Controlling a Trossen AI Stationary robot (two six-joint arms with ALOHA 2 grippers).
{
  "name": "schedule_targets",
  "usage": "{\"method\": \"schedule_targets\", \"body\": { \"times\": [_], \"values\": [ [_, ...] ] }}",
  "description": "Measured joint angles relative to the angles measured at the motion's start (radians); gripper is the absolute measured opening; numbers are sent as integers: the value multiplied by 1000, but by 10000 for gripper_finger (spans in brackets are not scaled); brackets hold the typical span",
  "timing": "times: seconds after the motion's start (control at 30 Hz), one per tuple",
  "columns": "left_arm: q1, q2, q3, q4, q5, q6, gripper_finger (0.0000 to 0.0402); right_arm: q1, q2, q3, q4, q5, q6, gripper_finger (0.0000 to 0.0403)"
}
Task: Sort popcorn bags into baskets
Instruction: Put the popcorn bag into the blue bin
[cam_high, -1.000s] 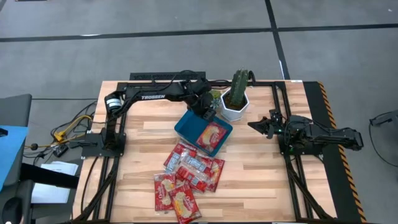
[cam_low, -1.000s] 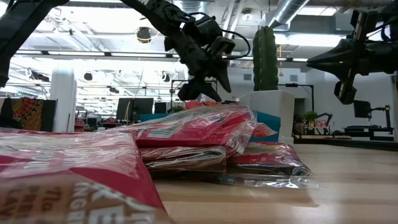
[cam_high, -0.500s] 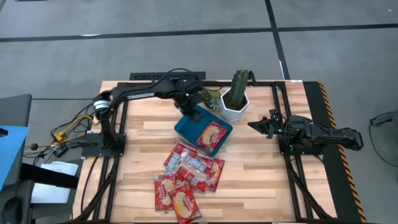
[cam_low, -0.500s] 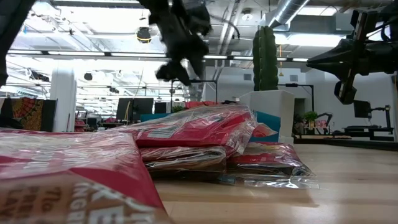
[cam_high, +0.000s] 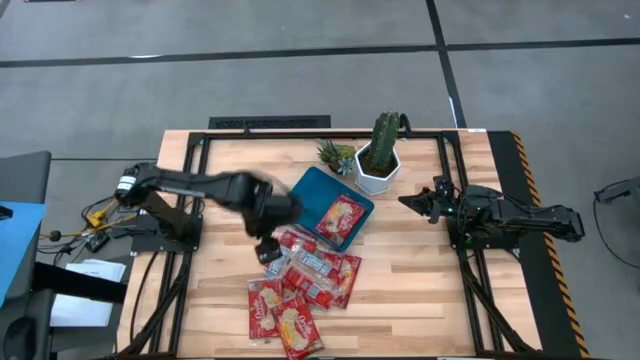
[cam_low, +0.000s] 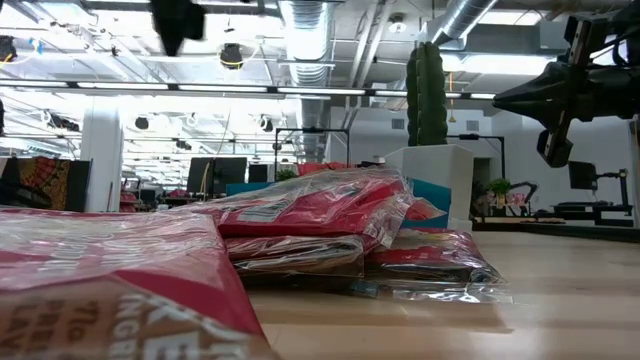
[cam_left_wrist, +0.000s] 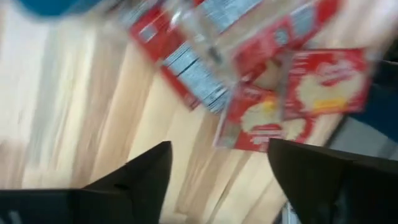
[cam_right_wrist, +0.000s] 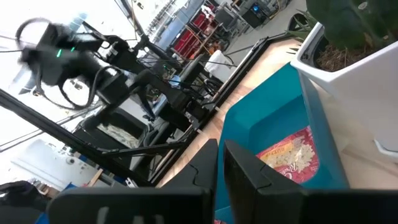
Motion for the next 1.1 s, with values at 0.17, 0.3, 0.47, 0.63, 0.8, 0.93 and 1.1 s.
{"method": "schedule_targets", "body": {
  "times": [0.17,0.3,0.47,0.63,0.8,0.93,1.1],
  "values": [
    [-167,-34,-10,-87,-222,-401,309,0,0,0,0,0,0,52],
    [-294,-102,-124,-41,-235,-704,309,0,0,0,0,-1,0,52],
    [-435,-199,-352,158,-241,-969,305,0,0,0,0,-1,0,52],
    [-565,-261,-599,448,-290,-1255,305,0,0,0,0,-3,1,52],
    [-665,-249,-753,670,-323,-1458,304,0,0,0,0,-3,8,52],
    [-703,-242,-827,786,-412,-1536,304,0,0,0,0,-3,27,52],
    [-704,-242,-916,895,-425,-1550,304,0,0,0,0,-3,29,52]
  ]
}}
